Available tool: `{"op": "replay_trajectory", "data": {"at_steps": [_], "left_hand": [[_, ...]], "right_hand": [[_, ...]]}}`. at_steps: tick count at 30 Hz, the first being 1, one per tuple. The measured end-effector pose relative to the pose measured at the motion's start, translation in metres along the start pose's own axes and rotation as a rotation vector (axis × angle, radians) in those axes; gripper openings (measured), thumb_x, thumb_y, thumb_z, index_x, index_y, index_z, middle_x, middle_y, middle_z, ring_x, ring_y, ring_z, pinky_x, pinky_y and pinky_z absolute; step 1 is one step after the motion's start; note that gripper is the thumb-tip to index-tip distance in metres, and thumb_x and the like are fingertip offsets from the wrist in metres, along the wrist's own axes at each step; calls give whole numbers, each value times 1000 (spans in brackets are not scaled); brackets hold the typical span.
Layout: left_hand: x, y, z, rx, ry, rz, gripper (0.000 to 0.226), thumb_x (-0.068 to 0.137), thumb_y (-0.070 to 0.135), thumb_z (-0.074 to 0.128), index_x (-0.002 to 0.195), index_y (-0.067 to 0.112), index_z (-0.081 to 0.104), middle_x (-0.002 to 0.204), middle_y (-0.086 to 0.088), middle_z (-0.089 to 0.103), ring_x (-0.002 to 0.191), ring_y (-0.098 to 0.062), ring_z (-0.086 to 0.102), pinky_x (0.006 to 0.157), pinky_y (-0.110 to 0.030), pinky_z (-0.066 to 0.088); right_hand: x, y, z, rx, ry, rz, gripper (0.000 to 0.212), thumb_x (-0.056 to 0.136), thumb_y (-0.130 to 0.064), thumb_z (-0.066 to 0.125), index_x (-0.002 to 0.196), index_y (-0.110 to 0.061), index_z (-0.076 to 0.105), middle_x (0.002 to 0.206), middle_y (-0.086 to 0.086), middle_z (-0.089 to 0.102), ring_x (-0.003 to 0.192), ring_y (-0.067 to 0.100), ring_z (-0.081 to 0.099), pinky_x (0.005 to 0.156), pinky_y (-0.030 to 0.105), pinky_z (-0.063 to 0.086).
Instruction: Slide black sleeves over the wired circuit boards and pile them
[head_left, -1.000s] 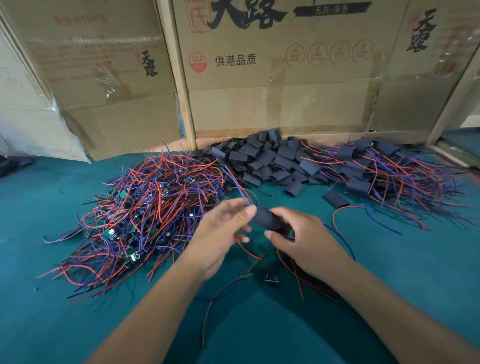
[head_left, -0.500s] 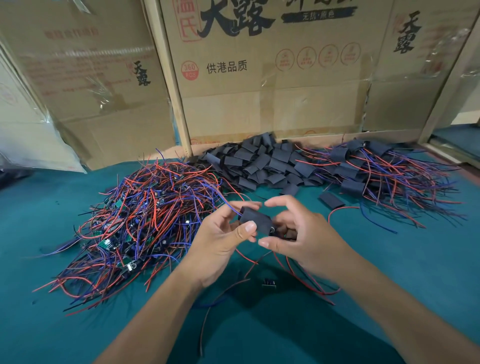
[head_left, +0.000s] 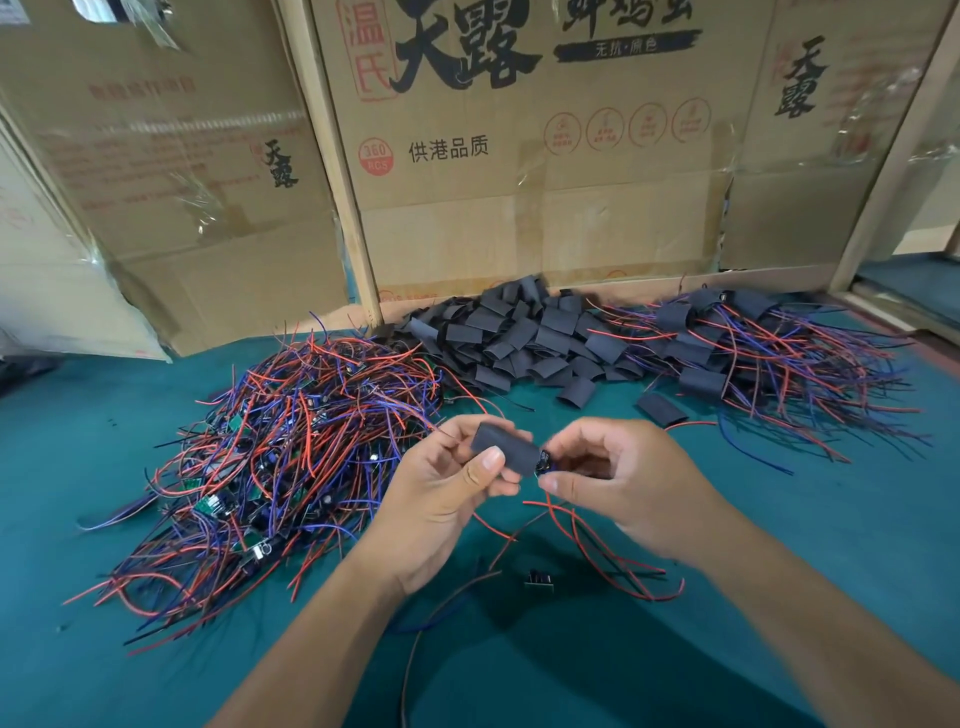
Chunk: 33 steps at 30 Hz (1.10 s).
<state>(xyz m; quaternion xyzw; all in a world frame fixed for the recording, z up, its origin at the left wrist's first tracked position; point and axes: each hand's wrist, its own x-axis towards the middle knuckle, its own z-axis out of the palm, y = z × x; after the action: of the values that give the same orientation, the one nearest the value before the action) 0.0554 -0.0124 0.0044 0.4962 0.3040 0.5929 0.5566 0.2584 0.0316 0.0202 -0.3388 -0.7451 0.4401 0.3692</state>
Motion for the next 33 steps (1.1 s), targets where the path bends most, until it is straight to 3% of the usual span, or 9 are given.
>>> {"op": "replay_trajectory", "data": {"at_steps": [4, 8, 16, 21, 26, 30, 33], "left_hand": [[0, -1, 0, 18, 10, -3, 41, 73, 36, 87, 107, 17, 72, 102, -14, 69, 79, -18, 65, 75, -26, 55], [-1, 0, 1, 15, 7, 2, 41, 76, 37, 85, 109, 16, 71, 114, -15, 69, 82, -17, 65, 77, -26, 55], [0, -1, 1, 20, 8, -6, 41, 77, 38, 84, 109, 15, 70, 121, -17, 67, 93, -21, 64, 77, -28, 55], [1, -5, 3, 22, 30, -46, 47, 73, 39, 86, 107, 11, 69, 114, -17, 69, 83, -18, 65, 75, -26, 56], [2, -15, 6, -64, 133, -79, 35, 85, 22, 71, 110, -1, 63, 100, -18, 69, 80, -17, 64, 76, -25, 57], [3, -18, 7, -95, 141, -106, 25, 86, 22, 67, 103, 3, 68, 93, -13, 67, 81, -16, 64, 76, -26, 58], [4, -17, 5, -55, 139, -114, 30, 88, 23, 66, 107, 0, 65, 93, -13, 66, 83, -16, 65, 77, -27, 57]], "right_hand": [[-3, -4, 0, -57, -60, -1, 8, 83, -31, 66, 88, -32, 58, 74, -2, 74, 64, 18, 68, 70, 37, 56], [-4, -6, 3, 26, -72, 43, 9, 79, -33, 67, 86, -31, 61, 64, 2, 69, 52, 15, 59, 53, 28, 49], [-2, 0, 5, -39, -32, 104, 22, 66, -49, 68, 87, -39, 67, 66, -4, 68, 50, 10, 56, 50, 33, 46], [-2, 1, 2, -146, -29, 67, 5, 78, -33, 74, 78, -35, 69, 66, -13, 69, 50, 0, 56, 51, 14, 43], [1, 1, 5, 137, 96, 101, 10, 84, -6, 75, 87, -12, 67, 68, 4, 70, 56, 17, 63, 54, 29, 51], [1, 1, 5, 262, 106, 95, 7, 86, -2, 73, 89, -3, 67, 65, 7, 66, 56, 18, 61, 53, 26, 51], [0, -2, 2, 282, 83, 86, 2, 86, -2, 72, 85, -3, 71, 65, 12, 66, 58, 19, 60, 55, 26, 51]]}}
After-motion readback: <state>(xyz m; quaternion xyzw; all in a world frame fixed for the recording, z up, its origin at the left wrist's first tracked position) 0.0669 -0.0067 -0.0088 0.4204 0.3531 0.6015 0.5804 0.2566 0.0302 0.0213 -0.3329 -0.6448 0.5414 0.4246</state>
